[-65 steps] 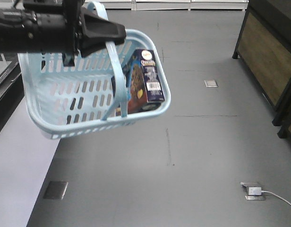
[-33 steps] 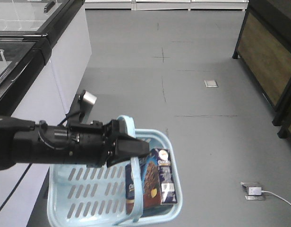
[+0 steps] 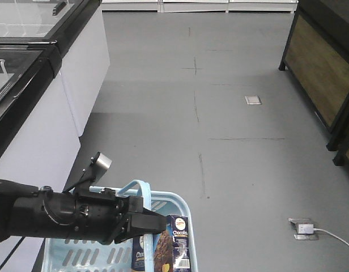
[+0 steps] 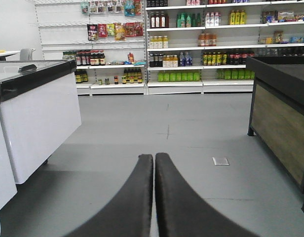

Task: Left arm holds basket, right arm returns cookies
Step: 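Lift the basket with the cookie box and bring it in front of the robot, then hold the basket with the left gripper while driving down the aisle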

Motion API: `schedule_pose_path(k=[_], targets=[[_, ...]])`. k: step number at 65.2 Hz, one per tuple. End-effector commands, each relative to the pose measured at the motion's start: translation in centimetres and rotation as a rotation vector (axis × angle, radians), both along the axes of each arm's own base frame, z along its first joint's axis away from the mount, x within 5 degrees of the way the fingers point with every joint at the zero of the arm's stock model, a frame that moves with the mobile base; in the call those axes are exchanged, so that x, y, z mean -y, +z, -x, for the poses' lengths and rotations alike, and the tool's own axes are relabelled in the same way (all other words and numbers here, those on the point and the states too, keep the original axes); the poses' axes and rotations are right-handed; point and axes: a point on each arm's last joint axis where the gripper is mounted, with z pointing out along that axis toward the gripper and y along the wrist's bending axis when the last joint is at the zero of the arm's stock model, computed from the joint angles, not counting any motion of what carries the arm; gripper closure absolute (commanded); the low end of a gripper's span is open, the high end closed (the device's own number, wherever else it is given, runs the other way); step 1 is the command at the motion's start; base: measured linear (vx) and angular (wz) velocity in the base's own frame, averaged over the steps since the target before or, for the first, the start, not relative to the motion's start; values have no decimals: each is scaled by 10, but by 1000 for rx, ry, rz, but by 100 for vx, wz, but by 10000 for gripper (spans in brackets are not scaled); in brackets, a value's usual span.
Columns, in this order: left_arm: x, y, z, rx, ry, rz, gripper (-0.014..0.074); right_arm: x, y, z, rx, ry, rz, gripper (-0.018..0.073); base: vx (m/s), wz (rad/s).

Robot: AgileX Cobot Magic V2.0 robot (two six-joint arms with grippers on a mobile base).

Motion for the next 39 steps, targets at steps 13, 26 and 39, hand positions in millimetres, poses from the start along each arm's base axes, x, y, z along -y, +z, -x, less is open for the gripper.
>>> schedule_pose_path(k=[13,26,39], targets=[[6,30,5,42,-38,167,604,0,8,1,88,2,5,567,0,0],[6,30,4,41,-35,170,604,0,8,1,88,2,5,567,0,0],[6,30,4,41,-35,170,604,0,8,1,88,2,5,567,0,0]])
